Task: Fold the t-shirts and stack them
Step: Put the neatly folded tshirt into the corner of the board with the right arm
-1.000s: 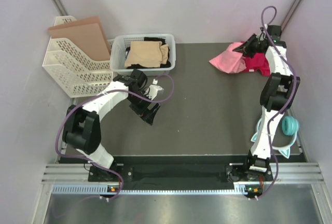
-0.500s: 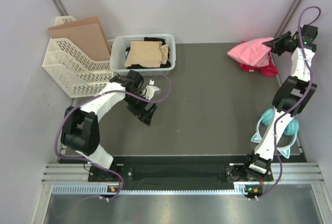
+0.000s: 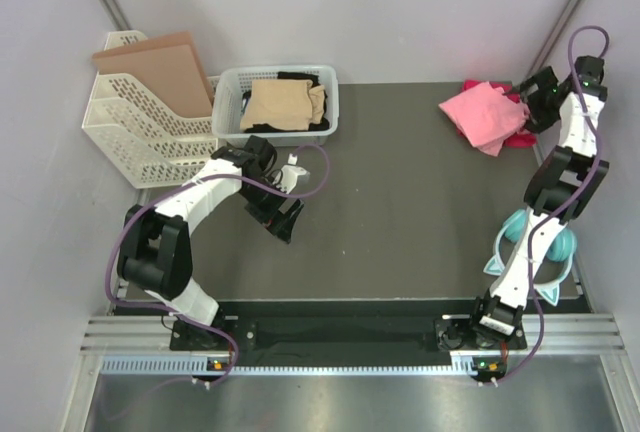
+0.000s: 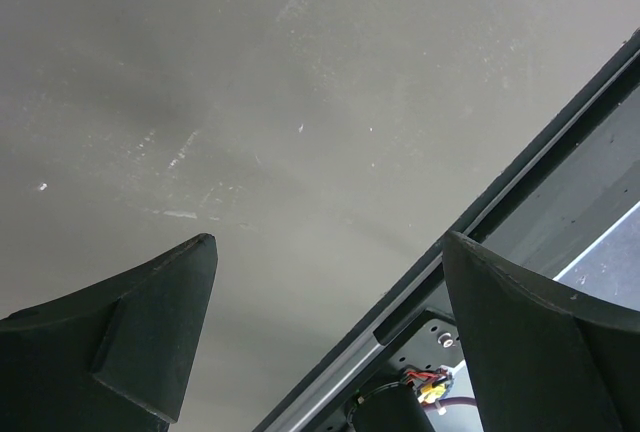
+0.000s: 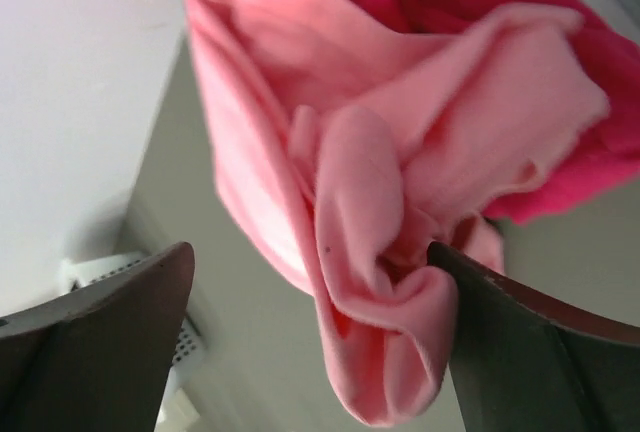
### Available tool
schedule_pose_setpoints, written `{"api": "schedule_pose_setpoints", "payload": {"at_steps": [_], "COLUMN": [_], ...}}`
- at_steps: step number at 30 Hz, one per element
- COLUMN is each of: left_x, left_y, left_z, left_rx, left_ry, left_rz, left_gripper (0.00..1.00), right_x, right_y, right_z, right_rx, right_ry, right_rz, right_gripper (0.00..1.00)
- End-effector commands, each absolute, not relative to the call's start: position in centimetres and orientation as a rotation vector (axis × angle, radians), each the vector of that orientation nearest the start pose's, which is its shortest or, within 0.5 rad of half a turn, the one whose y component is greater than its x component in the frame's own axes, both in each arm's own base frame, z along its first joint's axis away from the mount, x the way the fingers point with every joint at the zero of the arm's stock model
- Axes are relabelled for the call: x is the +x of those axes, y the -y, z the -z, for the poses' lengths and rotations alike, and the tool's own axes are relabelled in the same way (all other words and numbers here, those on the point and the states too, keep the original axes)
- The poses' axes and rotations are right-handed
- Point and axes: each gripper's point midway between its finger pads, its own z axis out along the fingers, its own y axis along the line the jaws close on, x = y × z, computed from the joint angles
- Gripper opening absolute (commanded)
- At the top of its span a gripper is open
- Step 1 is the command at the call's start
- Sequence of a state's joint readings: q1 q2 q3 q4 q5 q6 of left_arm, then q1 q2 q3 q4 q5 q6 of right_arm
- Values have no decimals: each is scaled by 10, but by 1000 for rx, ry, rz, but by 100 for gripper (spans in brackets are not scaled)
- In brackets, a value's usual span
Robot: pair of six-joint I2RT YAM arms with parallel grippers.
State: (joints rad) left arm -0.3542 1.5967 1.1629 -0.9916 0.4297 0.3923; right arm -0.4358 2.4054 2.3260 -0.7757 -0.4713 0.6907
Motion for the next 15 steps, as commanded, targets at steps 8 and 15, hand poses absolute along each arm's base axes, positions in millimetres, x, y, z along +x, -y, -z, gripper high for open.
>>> {"api": "schedule_pose_setpoints", "payload": {"at_steps": [8, 15], "left_x": [227, 231], "left_y": [147, 148], "left_z": [-96, -100], "left_rx": [1131, 1133], "left_ry": [-2671, -2662], "left_rz": [655, 652], "left_gripper": [99, 99], "right_x": [483, 492], "right_y": [195, 129], "right_z": [-244, -261], "right_rx": [1195, 1021], "right_ry": [-2066, -2074], "right_rz": [-4, -248], "right_gripper": [100, 100]}}
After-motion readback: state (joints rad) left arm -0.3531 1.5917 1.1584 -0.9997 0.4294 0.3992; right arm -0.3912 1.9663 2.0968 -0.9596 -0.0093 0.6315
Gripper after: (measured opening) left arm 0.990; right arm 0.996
